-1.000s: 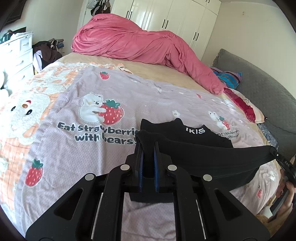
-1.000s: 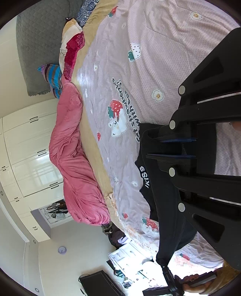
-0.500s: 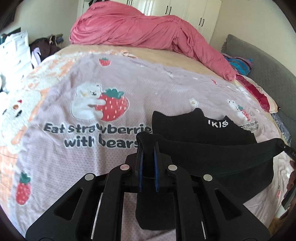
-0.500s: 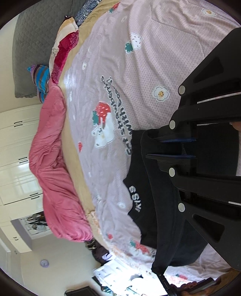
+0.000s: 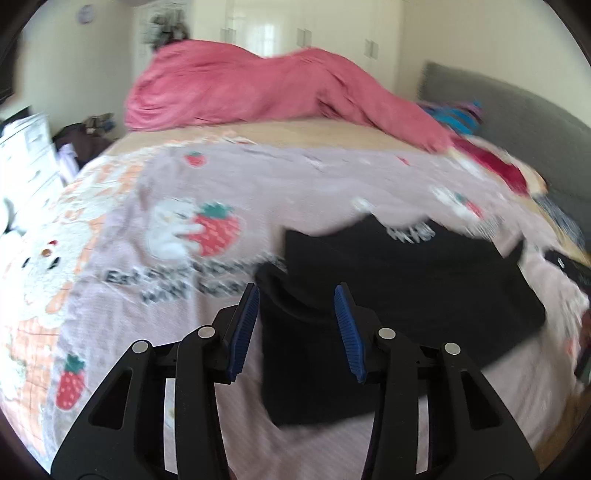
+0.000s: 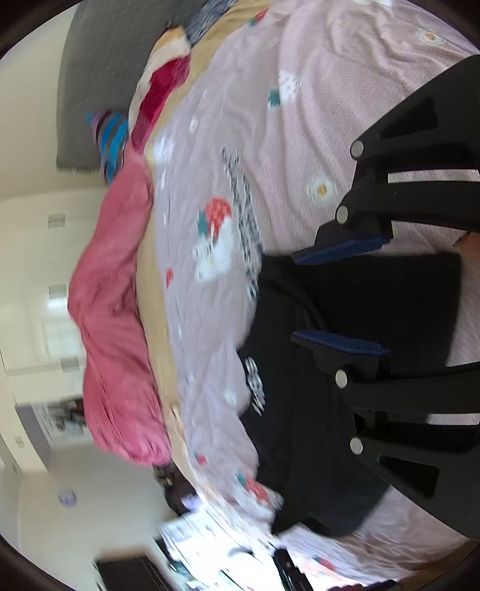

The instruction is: Fold small clothes

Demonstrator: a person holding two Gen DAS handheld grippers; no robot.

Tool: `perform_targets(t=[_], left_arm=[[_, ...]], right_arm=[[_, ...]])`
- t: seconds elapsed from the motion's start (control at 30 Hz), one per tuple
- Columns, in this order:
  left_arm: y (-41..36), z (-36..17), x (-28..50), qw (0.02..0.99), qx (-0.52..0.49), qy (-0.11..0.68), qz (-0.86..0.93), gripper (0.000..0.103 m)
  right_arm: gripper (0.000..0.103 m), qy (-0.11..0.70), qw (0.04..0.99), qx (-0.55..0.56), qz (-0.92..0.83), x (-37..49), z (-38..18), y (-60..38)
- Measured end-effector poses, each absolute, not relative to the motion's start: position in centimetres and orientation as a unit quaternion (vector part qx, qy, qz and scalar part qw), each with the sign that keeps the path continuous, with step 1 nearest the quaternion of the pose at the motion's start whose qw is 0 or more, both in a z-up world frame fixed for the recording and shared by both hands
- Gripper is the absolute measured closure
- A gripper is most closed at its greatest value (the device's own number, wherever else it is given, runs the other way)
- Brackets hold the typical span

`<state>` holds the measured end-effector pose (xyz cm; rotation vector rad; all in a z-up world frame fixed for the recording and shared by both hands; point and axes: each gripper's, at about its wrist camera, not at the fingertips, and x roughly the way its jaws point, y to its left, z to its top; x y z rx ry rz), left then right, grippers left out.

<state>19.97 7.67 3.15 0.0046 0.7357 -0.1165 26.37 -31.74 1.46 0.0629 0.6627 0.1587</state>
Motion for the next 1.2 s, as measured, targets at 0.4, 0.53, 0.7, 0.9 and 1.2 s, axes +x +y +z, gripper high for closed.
perform_targets(t=[0.4, 0.53, 0.7, 0.9, 1.2], left_arm=[[3.5, -3.4, 27.3, 0.892, 0.076, 0.442, -0.049, 0.088], [5.2, -2.3, 29.7, 0.913, 0.045, 0.405, -0.024, 0.07], [9.2, -1.2, 30.4, 0.923, -0.003, 0.386, 0.016, 0.061], [11.5, -3.4, 31.7, 0.897, -0.071, 0.436, -0.013, 0.053], [9.9, -3.1, 31.2, 0.909, -0.06, 0.411, -0.036, 0.098]], right_arm=[[0.087, 0.442, 0.892, -0.044, 0.077, 33.2, -4.5, -27.4], [0.087, 0.43, 0.901, -0.03, 0.052, 36.2, -4.3, -27.8], [0.084, 0.389, 0.921, 0.015, 0.014, 37.5, -3.1, -30.6], [0.054, 0.41, 0.912, 0.023, 0.006, 37.8, -3.6, -32.8], [0.096, 0.426, 0.901, 0.07, 0.041, 37.6, -4.5, -33.1]])
